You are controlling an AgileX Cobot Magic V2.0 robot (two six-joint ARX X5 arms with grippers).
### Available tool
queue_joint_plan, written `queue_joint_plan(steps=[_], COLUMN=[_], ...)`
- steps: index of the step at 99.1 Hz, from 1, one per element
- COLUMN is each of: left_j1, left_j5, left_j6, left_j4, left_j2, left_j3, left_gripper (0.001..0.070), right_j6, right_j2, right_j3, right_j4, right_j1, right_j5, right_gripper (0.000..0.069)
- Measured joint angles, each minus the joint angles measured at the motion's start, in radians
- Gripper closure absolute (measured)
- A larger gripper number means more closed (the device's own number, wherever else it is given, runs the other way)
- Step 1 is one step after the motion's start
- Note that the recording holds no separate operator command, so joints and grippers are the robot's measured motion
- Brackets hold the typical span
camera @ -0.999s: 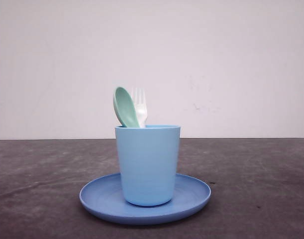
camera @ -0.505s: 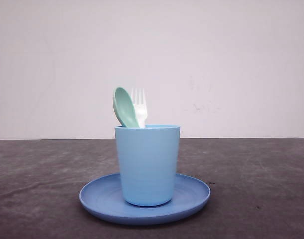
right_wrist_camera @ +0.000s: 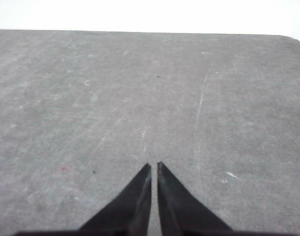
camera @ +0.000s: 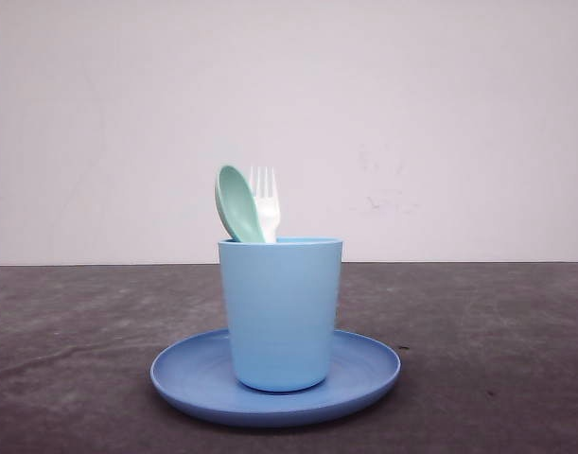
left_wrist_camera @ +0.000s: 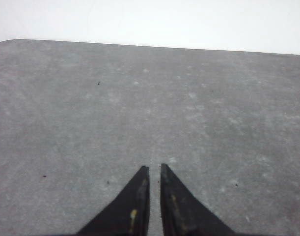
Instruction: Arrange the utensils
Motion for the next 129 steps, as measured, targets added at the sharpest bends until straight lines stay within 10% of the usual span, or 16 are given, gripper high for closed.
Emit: queue_joint_plan(steps=[129], left_j1=[0.000], left_j5=[0.000], left_j6=[0.000], left_j4=[0.000], left_j2=[0.000], left_j3=[0.000], left_gripper=[0.0695], right_j6=[0.000], right_j2=[-0.003], right_j3=[-0.029], right_j4=[0.076], right_j1=[0.000], right_j5=[-0.022], right_gripper=[0.0670])
